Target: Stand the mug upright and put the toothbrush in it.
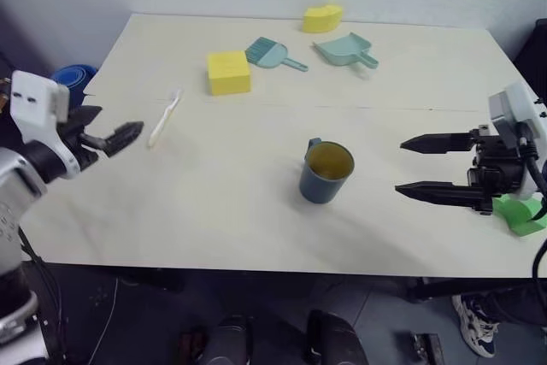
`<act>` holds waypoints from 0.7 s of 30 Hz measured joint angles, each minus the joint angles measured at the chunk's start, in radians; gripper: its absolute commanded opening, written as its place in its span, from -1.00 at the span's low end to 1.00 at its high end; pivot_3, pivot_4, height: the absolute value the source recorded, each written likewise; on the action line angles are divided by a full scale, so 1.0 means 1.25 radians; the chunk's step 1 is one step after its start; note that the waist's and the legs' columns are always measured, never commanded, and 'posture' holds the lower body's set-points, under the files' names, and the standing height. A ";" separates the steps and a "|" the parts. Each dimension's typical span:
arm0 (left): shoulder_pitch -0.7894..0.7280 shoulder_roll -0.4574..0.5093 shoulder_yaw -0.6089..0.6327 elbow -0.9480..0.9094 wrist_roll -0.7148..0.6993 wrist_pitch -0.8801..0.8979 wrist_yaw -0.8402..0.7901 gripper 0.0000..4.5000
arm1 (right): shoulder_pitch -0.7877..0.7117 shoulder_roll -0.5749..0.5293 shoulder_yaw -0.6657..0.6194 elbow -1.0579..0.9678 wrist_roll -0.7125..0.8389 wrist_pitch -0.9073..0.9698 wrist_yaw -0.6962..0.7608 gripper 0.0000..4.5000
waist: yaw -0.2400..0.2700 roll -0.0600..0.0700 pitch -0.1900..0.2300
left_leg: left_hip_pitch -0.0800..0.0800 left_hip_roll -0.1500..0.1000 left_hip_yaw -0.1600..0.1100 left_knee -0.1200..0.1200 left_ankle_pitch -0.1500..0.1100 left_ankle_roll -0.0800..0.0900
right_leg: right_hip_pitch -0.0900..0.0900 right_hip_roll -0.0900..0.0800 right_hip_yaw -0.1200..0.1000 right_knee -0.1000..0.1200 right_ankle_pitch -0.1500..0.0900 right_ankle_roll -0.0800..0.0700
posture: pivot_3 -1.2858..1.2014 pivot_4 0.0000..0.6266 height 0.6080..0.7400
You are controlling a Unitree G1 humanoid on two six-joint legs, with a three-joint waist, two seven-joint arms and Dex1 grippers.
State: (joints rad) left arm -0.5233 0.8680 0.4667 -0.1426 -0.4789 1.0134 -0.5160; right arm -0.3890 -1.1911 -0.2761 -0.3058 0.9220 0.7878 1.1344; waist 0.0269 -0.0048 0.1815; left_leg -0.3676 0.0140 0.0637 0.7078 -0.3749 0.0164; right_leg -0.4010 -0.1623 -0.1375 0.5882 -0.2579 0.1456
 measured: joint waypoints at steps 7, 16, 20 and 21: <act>-0.267 -0.006 -0.303 0.432 0.158 -0.115 -0.066 0.99 | -0.015 -0.001 -0.066 -0.102 0.092 0.064 -0.026 1.00 | 0.001 -0.001 0.000 | -0.002 0.000 0.002 -0.001 0.000 -0.001 | -0.004 0.000 -0.001 0.002 0.000 0.000 | 0.03 -0.52 1.00; -0.552 -0.127 -0.396 0.977 0.321 -0.384 -0.054 0.99 | -0.023 -0.005 -0.201 -0.190 0.216 0.139 -0.172 1.00 | -0.003 -0.003 0.001 | -0.003 0.000 0.006 -0.003 0.000 0.000 | -0.007 0.000 -0.001 0.002 0.000 0.001 | 0.03 -0.52 1.00; -0.586 -0.152 -0.396 1.076 0.353 -0.448 -0.027 0.99 | -0.024 -0.005 -0.225 -0.198 0.228 0.142 -0.224 1.00 | -0.003 -0.003 0.001 | -0.003 0.000 0.006 -0.003 0.000 0.000 | -0.007 0.000 -0.001 0.002 0.000 0.001 | 0.03 -0.52 1.00; -0.588 -0.161 -0.390 1.111 0.361 -0.461 -0.007 0.99 | -0.024 -0.005 -0.227 -0.198 0.228 0.142 -0.241 1.00 | -0.003 -0.003 0.001 | -0.003 0.000 0.006 -0.003 0.000 0.000 | -0.007 0.000 0.000 0.003 0.000 0.001 | 0.03 -0.52 1.00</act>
State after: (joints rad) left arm -1.2582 0.6669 -0.0208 1.2460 -0.0282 0.4376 -0.5252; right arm -0.4189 -1.1972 -0.5595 -0.5529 1.2075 0.9654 0.8329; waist 0.0229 -0.0090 0.1831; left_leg -0.3708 0.0143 0.0713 0.7045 -0.3746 0.0161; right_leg -0.4099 -0.1621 -0.1376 0.5914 -0.2574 0.1466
